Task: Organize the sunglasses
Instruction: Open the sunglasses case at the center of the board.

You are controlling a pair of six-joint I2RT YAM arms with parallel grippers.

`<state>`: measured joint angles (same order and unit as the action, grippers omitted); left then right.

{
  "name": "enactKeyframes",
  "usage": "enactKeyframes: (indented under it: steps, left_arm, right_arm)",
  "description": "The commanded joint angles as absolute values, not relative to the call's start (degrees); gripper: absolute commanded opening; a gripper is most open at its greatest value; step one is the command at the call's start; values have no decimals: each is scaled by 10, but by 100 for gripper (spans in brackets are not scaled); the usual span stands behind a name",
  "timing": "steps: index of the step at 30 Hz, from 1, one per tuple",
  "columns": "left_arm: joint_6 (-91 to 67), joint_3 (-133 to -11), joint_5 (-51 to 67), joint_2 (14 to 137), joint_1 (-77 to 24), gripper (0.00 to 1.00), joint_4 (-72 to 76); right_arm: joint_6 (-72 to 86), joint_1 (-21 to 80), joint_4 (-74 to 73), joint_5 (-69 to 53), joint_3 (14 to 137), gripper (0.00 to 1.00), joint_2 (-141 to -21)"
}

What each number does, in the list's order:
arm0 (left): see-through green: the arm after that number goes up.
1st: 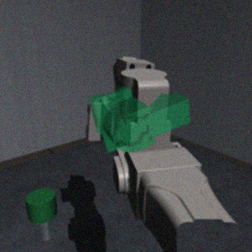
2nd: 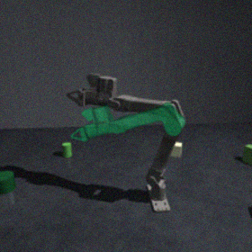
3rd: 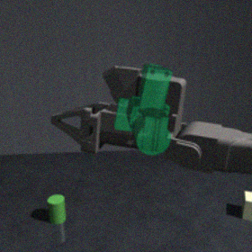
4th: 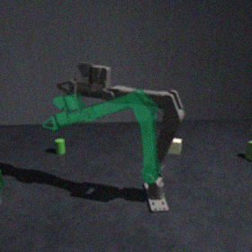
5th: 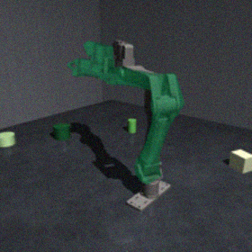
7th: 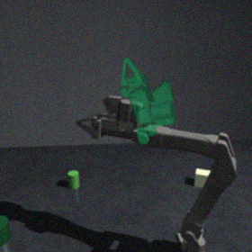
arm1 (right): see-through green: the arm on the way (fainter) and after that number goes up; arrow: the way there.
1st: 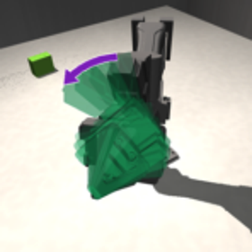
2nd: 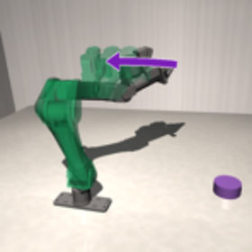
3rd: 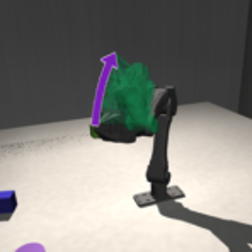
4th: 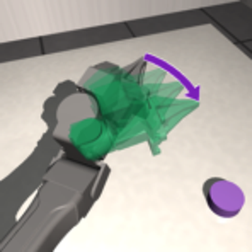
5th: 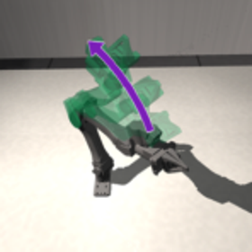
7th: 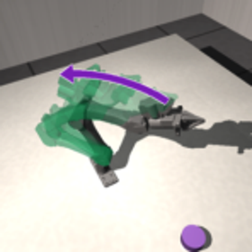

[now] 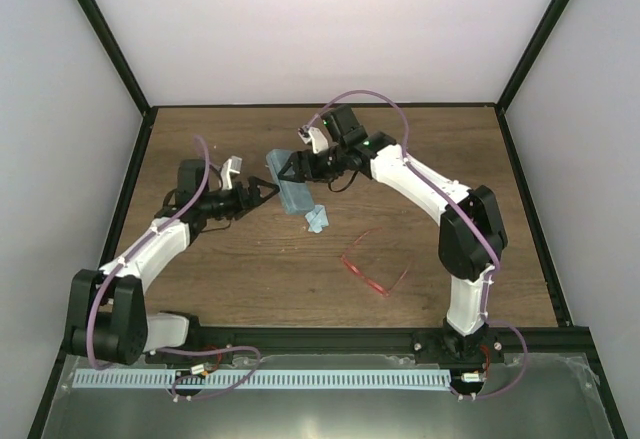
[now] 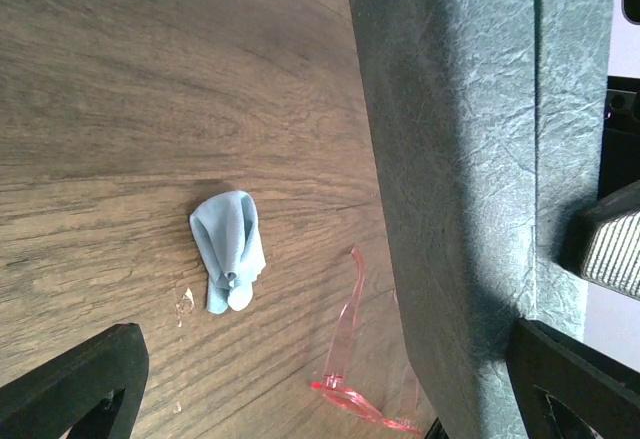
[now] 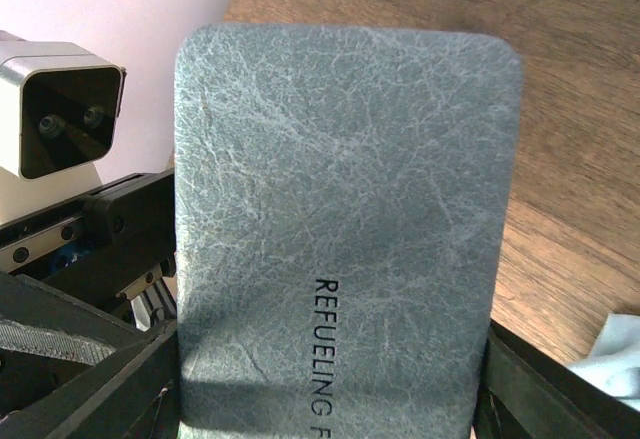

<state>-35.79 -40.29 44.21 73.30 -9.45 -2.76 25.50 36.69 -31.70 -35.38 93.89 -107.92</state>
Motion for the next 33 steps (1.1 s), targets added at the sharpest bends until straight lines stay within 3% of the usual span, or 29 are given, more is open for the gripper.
enactKeyframes:
  steps: [1,33]
  left_arm:
    - [-366,-393,440,752,-103,100,0]
    - [-339,-455,470,820,-131,100,-4]
  right_arm:
    - [247,371,-301,-393,951,68,-1045]
    - [259,362,-291,-414,972,69,-1080]
